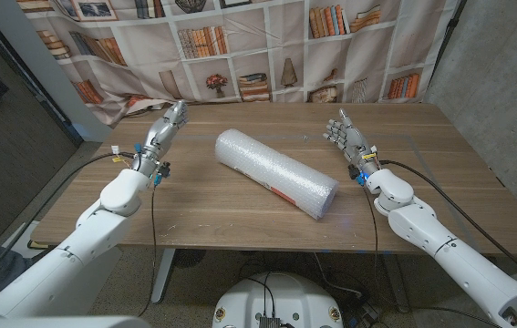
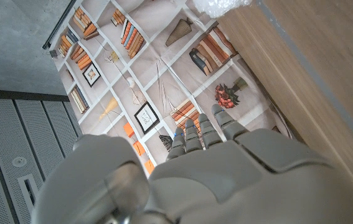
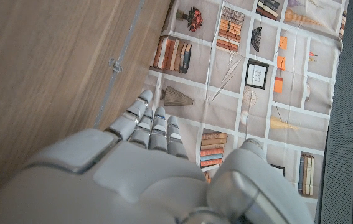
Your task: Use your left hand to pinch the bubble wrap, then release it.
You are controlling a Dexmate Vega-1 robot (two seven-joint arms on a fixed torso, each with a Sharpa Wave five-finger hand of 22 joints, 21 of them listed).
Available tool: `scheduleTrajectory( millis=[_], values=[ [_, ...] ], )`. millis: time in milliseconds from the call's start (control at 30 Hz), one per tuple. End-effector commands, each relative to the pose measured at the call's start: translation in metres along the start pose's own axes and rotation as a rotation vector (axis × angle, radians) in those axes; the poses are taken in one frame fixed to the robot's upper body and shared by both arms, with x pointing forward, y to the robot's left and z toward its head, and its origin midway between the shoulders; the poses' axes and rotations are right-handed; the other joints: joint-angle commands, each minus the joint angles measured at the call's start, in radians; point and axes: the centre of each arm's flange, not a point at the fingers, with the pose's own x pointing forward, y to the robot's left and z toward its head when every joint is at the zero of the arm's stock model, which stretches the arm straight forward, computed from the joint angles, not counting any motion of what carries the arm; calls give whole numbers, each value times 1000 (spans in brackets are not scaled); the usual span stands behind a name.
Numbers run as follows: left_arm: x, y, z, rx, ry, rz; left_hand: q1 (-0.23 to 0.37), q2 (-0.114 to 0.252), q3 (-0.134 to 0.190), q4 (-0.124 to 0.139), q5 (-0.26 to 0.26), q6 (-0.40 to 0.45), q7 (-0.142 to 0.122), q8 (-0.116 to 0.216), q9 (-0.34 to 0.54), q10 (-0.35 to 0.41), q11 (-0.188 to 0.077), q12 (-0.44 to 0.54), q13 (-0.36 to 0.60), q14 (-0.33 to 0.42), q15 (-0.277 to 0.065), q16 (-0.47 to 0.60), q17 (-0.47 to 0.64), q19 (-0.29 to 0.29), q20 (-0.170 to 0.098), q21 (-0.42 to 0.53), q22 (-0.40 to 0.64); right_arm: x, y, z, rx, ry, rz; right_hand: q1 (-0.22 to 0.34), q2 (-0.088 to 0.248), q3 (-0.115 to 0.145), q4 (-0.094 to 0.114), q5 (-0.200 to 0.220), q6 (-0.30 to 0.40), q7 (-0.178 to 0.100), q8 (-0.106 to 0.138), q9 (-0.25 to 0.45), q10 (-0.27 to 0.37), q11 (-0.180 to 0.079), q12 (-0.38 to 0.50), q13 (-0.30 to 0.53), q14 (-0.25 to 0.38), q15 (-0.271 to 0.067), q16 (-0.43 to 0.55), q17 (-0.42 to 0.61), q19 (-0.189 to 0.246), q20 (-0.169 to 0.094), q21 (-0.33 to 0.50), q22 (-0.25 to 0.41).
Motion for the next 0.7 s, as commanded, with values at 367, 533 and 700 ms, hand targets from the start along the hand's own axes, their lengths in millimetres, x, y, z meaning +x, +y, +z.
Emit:
scheduleTrajectory(
  millis=[367,533,700],
  values=[
    [-6,-7,-17,-78,51,18,-23,4,-13,-5,-8,3,12,-7,2,-4,4,-7,3,-12,6,-10,1,-7,1,-3,1,0,-2,-2,9,12,3,-5,6,-2,-4,0,5,2,0,4,9,-1,2,3,3,0,2,3,12,-4,6,4],
    [-2,-8,-16,-69,54,-2,-25,6,-12,-7,-8,7,11,-6,2,-4,1,-8,3,-13,6,-11,0,-9,0,-5,1,2,-3,1,10,10,-4,-5,7,-2,-4,0,5,1,0,4,8,0,2,3,4,0,1,3,12,-4,6,4],
    [0,-8,-14,-70,49,-5,-27,7,-12,-8,-9,9,11,-6,2,-3,0,-8,3,-12,5,-11,0,-9,1,-5,1,5,-4,1,8,10,1,-4,7,-2,-5,0,5,1,-1,4,8,1,1,3,4,1,1,3,12,-4,6,4]
  ],
)
